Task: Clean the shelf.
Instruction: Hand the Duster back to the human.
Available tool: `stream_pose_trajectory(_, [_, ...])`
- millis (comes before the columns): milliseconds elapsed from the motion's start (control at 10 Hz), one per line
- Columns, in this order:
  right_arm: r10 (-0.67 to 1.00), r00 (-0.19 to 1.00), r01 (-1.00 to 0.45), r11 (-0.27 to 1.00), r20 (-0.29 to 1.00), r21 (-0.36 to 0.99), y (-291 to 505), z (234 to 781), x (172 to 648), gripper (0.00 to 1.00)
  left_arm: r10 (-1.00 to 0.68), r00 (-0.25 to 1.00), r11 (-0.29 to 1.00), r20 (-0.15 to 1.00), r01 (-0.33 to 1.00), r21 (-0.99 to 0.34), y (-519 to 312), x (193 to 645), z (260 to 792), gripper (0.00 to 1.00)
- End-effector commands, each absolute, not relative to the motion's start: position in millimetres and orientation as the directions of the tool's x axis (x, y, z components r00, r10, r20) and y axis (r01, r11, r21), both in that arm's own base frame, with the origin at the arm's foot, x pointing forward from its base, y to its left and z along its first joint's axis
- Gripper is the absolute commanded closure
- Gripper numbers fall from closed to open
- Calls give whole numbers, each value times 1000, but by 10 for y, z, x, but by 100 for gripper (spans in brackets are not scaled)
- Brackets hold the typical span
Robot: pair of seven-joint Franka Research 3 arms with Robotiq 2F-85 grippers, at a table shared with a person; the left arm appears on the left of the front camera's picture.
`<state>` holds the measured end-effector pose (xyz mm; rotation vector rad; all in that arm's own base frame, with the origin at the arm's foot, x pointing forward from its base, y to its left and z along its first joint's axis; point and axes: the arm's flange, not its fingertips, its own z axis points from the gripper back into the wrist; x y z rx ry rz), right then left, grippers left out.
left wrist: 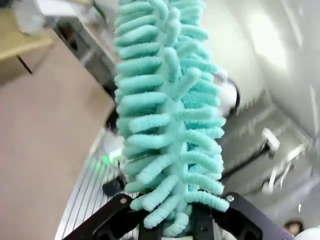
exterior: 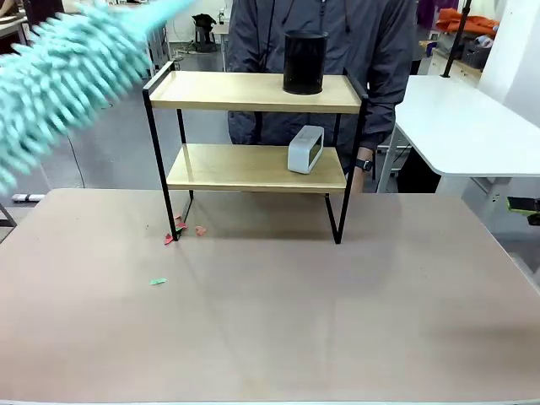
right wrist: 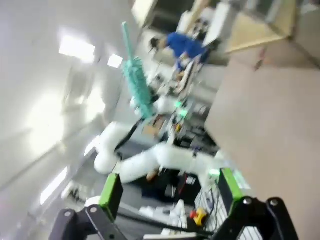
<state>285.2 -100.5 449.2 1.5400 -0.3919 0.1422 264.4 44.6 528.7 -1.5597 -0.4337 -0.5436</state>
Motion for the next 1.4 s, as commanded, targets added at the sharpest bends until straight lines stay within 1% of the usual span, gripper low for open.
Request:
stream_pose_trajectory(0, [-66, 910, -412, -41, 409, 910, -933, 4519, 2767, 0, 475, 783, -99, 401, 500, -860, 686, 2792, 5070, 100])
stream_pose_trajectory(100, [-66, 910, -412, -41, 409, 910, -933, 4519, 2767, 0, 544, 781, -128, 306, 438, -890, 818, 2909, 4935, 100])
stream_pose_trajectory(300, [-66, 910, -412, -41, 409, 910, -933, 4519, 2767, 0, 561, 812, -128, 161, 277, -952, 888, 3237, 4634, 100])
stream_pose_trajectory(400, [-66, 910, -412, -41, 409, 910, -933, 4519, 2767, 0, 574, 814, -93, 90, 174, -980, 890, 3441, 4451, 100])
stream_pose_trajectory(600, [-66, 910, -412, -41, 409, 910, -933, 4519, 2767, 0, 589, 808, -54, 4, 44, -998, 857, 3662, 4215, 100])
stream_pose_trajectory(700, [-66, 910, -412, -41, 409, 910, -933, 4519, 2767, 0, 581, 814, -43, -19, 7, -999, 836, 3741, 4142, 100])
stream_pose_trajectory(900, [-66, 910, -412, -41, 409, 910, -933, 4519, 2767, 0, 562, 827, 4, 0, -2, -1000, 776, 3791, 4120, 100])
stream_pose_trajectory(1000, [-66, 910, -412, -41, 409, 910, -933, 4519, 2767, 0, 554, 832, 51, 12, -20, -998, 733, 3796, 4155, 100])
stream_pose_trajectory(1100, [-66, 910, -412, -41, 409, 910, -933, 4519, 2767, 0, 566, 825, 3, -3, -6, -1000, 836, 3941, 4020, 100])
stream_pose_trajectory(1300, [-66, 910, -412, -41, 409, 910, -933, 4519, 2767, 0, 566, 825, 3, -3, -6, -1000, 836, 3941, 4020, 100])
